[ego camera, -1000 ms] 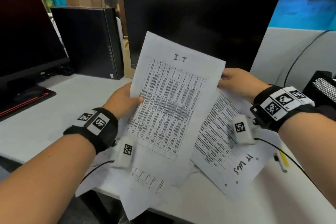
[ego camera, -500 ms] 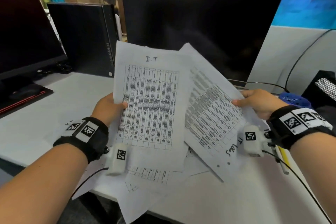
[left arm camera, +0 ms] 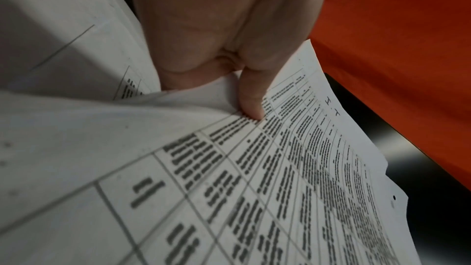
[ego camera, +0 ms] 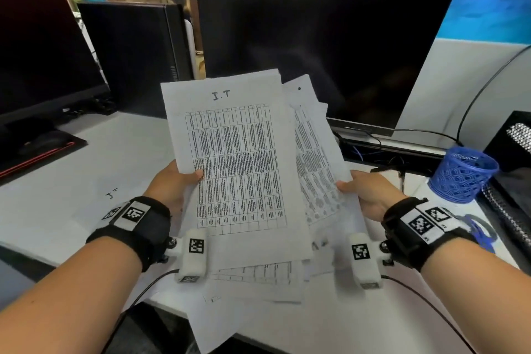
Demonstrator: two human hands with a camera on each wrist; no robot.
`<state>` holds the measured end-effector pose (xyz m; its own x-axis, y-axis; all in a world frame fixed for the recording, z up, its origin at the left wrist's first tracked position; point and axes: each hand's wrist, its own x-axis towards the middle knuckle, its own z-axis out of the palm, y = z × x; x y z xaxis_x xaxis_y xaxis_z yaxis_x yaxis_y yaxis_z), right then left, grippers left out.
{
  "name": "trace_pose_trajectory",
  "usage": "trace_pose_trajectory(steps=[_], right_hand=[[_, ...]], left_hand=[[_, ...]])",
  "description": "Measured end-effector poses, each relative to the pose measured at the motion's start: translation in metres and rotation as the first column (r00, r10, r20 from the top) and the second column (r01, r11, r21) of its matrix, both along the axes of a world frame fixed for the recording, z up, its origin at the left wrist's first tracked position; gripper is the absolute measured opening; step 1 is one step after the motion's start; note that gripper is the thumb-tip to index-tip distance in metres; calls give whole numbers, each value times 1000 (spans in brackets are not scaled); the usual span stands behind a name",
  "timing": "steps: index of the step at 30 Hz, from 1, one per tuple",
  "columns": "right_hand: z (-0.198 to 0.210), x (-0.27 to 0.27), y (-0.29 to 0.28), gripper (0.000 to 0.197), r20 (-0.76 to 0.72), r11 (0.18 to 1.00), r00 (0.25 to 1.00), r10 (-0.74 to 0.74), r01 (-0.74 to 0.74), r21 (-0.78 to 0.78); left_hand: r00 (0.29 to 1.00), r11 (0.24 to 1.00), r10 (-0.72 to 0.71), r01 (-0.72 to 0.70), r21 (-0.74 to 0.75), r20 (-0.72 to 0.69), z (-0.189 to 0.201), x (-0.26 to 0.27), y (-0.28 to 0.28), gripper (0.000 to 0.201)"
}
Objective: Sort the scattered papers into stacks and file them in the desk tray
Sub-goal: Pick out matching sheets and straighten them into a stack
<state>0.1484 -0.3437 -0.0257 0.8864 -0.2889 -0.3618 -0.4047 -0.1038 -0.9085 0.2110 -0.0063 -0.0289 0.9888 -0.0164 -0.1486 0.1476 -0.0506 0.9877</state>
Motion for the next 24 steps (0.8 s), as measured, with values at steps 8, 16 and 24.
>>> trace_pose_trajectory(steps=[8,16,24], right_hand=[[2,-9,62,21,108,988,994,-22,5,153],[42,-22,55,30,307,989,949,67,-22,-148],[80,-26,49,67,482,968,849,214,-120,-219]], left_hand=[[1000,995,22,-20,-99,19,-9,-5,-13,38],[978,991,15,13,-133,209,14,-12,-2,43],[943,990,-39,81,-113,329,52,-29,-17,41]])
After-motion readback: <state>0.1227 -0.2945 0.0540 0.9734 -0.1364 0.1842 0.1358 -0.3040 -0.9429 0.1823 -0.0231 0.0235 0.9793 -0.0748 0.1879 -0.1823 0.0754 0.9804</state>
